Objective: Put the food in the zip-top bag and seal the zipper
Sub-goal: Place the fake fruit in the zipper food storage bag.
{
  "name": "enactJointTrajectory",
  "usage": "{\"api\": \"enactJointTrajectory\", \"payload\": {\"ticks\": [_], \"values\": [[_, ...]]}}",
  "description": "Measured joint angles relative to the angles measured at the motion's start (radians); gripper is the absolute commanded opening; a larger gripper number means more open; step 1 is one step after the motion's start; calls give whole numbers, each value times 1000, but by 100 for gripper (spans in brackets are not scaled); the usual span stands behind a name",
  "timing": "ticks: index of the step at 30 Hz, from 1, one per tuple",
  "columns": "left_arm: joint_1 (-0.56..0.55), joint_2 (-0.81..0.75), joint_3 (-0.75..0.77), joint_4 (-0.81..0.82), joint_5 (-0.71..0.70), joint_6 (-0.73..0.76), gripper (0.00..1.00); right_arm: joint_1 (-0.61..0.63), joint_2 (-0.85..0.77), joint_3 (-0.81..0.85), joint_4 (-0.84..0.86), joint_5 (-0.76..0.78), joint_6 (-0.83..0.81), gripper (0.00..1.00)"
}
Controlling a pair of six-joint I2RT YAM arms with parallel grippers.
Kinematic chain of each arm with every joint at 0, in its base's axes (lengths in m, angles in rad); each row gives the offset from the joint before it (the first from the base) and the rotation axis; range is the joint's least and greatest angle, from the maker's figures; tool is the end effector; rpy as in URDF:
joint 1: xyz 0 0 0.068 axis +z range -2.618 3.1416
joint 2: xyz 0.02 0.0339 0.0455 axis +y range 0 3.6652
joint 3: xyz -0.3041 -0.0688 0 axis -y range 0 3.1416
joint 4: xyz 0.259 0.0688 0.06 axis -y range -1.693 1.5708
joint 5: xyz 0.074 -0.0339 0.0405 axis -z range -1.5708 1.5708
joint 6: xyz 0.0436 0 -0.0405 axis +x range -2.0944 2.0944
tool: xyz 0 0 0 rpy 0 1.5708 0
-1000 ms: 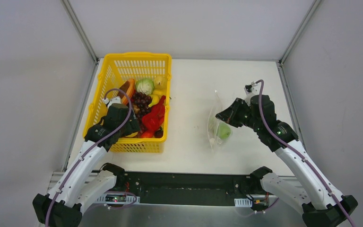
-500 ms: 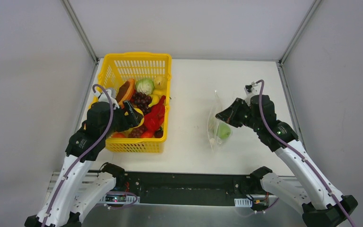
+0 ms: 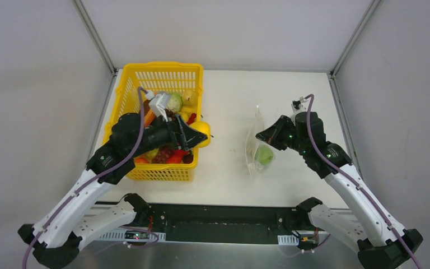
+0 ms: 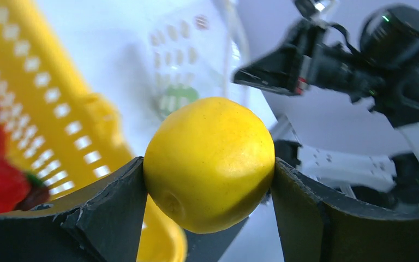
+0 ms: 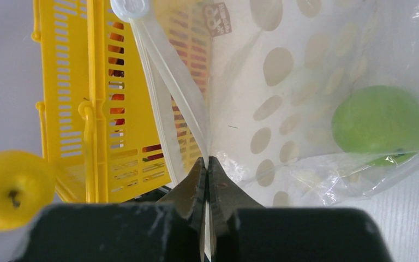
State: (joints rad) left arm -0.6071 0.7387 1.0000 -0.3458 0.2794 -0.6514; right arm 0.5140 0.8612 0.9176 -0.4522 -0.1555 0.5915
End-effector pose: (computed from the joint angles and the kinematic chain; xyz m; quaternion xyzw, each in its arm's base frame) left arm 0.1125 -0.0928 0.4333 0.0780 0.7311 -0.4772 0.4813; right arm 0.1579 0.0969 0.3736 -0.0109 0.8309 0.3452 0.4364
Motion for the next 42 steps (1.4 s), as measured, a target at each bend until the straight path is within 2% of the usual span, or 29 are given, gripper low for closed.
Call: {"api": "enactJointTrajectory", "payload": {"ticks": [6,9,14,24,30,42], "values": [[-241,231,82,163,-12,5,41,0,34,1,-11,59,34,0],[-315,365,122,228,-31,10,40,0,35,1,-17,70,45,0],[-386,517,186,249,-87,39,41,0,31,1,-17,68,52,0],[-475,635,336,121,-288,150,43,0,2,10,-38,64,51,0],[-480,676,370,33,-414,178,44,0,-9,18,-48,50,49,0],[-480,778,486,-126,-555,182,51,0,-26,21,-54,-19,44,0]]}}
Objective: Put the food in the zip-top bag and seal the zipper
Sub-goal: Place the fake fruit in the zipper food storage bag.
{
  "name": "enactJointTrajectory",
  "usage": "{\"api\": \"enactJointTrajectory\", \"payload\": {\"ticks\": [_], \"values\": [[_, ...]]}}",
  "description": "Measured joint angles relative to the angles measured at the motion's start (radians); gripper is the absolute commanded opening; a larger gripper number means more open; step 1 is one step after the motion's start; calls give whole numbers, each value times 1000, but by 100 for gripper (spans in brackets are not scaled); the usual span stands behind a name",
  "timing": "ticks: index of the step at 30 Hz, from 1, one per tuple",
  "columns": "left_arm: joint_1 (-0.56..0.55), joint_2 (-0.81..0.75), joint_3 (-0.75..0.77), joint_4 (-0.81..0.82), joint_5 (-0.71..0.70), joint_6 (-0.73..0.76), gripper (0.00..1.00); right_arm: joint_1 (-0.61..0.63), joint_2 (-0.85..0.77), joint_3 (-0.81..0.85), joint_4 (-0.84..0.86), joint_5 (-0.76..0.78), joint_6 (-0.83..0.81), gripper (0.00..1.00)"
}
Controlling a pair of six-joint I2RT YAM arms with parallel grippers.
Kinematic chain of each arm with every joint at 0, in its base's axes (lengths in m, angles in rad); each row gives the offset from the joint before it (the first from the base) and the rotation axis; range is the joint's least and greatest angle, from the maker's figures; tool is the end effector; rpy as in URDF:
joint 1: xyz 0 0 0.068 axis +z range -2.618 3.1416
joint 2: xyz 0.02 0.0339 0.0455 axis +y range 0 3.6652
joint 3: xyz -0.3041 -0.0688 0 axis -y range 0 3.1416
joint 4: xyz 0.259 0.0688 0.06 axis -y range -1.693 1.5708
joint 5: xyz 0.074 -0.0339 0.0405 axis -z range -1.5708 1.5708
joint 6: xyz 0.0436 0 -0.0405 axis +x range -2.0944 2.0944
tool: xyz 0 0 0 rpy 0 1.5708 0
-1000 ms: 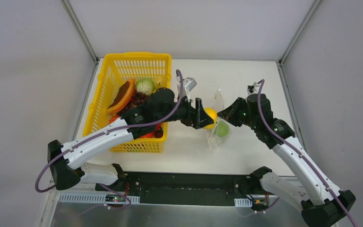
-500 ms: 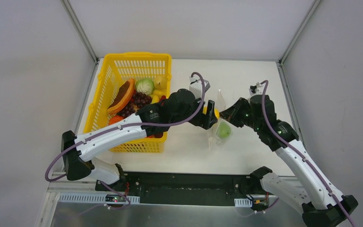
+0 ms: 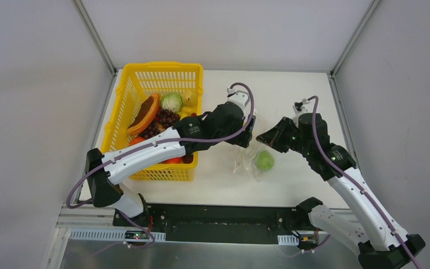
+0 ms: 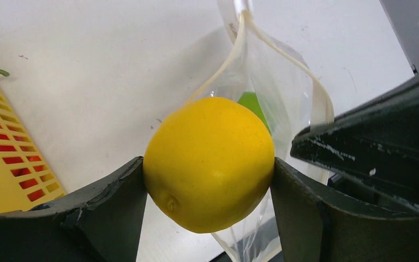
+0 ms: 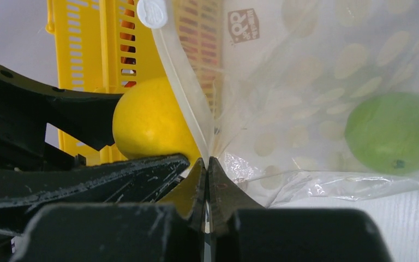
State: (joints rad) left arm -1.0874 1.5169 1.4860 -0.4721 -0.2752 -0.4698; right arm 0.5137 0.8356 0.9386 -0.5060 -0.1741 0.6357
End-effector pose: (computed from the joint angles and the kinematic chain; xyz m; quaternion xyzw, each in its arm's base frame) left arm 0.1806 -0.3185 0.4132 0.1926 0.8336 -0.2700 0.4418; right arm 0.1488 0.0926 0.3795 0.0028 0.8325 0.3594 0.4215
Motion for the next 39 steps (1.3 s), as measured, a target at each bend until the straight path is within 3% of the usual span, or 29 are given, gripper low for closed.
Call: {"api": "enactJointTrajectory", "payload": {"ticks": [7,15,27,39], "values": [[-6,63,102,-47,-21,-10,53,0,-10,-7,24,-2,59,0],[-13,98,115,-70,-14,-16,56,-1,-61,-66,129,34,203,0],[-13,98,115,-74,5,-10,96,-12,-52,-88,175,39,275,0],[-13,2,47,-11,38,-8,99,-32,-79,-169,218,33,341,0]]}}
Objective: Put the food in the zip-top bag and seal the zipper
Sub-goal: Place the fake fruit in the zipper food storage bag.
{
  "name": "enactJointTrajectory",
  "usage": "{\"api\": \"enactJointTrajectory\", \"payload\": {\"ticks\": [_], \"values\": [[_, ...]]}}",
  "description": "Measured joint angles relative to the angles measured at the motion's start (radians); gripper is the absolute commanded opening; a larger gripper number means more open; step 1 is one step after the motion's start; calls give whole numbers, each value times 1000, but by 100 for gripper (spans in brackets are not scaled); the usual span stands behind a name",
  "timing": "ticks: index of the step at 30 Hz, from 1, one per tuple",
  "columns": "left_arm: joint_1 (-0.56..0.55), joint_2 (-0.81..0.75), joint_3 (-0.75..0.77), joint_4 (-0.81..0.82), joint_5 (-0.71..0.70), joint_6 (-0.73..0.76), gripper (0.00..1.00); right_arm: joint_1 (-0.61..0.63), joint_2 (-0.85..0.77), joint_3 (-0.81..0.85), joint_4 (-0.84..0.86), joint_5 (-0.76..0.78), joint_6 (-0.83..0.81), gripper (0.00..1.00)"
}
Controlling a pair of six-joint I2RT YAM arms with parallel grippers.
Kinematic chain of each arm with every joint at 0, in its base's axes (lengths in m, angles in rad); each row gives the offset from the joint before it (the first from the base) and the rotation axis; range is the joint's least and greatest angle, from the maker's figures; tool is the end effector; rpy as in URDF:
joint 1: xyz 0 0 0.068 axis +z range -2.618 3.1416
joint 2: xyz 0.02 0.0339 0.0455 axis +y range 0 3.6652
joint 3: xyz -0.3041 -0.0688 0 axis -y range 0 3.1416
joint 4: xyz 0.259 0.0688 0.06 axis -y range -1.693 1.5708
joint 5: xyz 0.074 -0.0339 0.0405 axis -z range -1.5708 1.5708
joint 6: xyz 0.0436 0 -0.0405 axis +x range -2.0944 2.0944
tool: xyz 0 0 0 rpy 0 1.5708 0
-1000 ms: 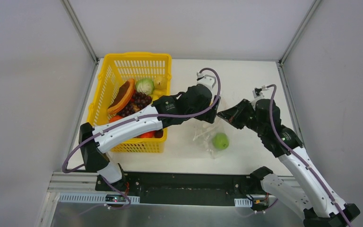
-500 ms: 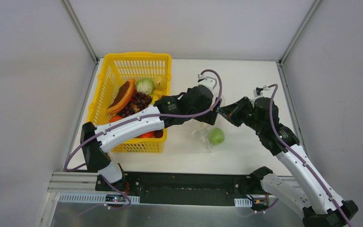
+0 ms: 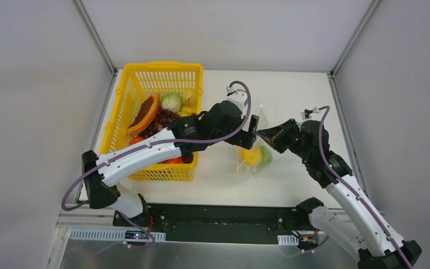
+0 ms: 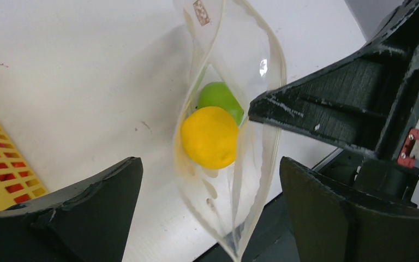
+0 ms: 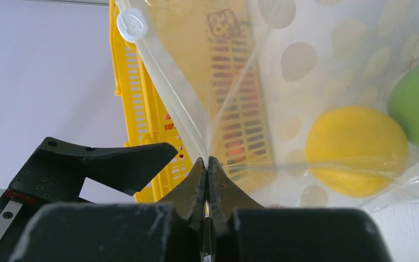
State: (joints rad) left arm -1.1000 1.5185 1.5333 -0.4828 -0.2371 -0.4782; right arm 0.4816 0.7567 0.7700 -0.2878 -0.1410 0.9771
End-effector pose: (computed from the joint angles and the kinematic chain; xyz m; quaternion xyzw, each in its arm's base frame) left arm 0.1752 -0.3216 0.4285 0.1998 0.8242 -0.2982 0.4380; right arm 0.1477 0.0841 0.3540 0.1538 0.7814 0.4432 0.4116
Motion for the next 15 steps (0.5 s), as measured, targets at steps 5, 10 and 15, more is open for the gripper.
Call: {"api": "enactJointTrajectory", "payload": {"ticks": [5,10,15], "values": [[0,-60,-31,-33,-40,1,99,-13,0,0,5,-2,-6,0],[1,-42,-37,-64,-43,-2,79,-19,3,1,0,-3,-48,0],[1,39,-30,-83,11,-2,43,-20,22,21,-19,-6,-103,0]]}}
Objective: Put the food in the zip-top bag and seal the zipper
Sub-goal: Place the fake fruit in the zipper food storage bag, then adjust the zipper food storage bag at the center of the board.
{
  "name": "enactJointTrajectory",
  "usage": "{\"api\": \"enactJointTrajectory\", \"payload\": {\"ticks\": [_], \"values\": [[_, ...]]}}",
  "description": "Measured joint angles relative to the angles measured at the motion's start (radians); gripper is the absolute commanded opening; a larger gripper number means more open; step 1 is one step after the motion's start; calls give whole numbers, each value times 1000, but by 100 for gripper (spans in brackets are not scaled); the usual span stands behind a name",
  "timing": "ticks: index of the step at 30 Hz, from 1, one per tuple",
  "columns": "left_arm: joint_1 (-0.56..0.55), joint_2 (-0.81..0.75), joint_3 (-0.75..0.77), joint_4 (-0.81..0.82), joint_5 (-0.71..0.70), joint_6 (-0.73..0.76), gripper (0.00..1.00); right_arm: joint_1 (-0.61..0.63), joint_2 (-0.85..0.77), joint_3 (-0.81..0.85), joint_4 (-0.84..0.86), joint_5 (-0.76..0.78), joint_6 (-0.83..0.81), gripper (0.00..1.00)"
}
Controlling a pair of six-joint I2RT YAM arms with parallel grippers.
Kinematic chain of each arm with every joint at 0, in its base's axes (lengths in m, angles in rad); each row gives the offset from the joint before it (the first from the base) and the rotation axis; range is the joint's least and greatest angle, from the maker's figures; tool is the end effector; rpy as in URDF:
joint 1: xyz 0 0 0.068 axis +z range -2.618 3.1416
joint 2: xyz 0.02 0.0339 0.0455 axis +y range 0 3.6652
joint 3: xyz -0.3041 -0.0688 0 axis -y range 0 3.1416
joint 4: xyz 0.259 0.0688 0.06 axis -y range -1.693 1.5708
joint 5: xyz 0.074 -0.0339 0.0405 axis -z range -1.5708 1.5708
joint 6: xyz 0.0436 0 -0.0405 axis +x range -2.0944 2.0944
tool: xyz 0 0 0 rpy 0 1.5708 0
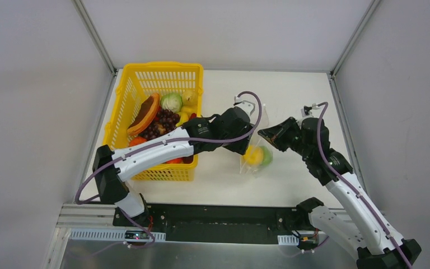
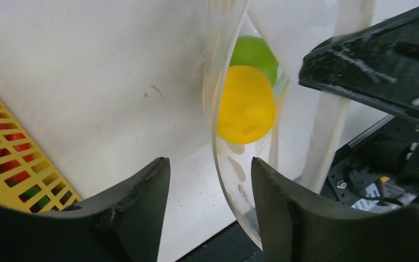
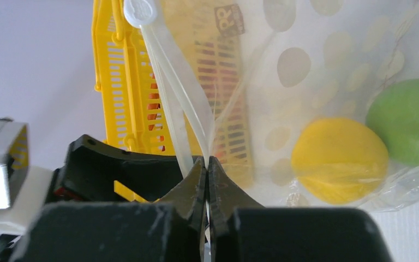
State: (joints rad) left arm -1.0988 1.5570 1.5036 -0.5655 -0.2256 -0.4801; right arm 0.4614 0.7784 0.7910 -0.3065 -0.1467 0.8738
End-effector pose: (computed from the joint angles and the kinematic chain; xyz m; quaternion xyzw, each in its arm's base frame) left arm 0.1781 -0.3274 0.3961 0.2198 0.8570 -0.2528 0.3916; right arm 0.1528 0.0831 0.3563 0.1212 0.7928 0.4142 0.4303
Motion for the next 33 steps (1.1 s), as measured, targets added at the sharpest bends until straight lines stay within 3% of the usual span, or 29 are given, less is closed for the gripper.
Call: {"api": "enactJointTrajectory", "payload": {"ticks": [4,7,13,17,23,28,33], "values": [[1,73,51,-49,35,15,9,-2,22,65,-55,3,-77,0],[2,80,85,-75,39,25,0,-2,46,134,-94,3,-158,0],[22,71,216,-88,53,59,0,-3,31,221,-112,-2,-299,0],[68,73,277,-114,135,61,0,-6,46,266,-188,34,-338,0],[106,116,237,-97,228,34,0,-8,-5,129,-154,22,-336,0],[112,145,180,-84,315,13,0,-12,95,160,-183,1,-343,0],[111,112,203,-72,327,12,0,-13,-29,163,-125,6,-345,0]]}}
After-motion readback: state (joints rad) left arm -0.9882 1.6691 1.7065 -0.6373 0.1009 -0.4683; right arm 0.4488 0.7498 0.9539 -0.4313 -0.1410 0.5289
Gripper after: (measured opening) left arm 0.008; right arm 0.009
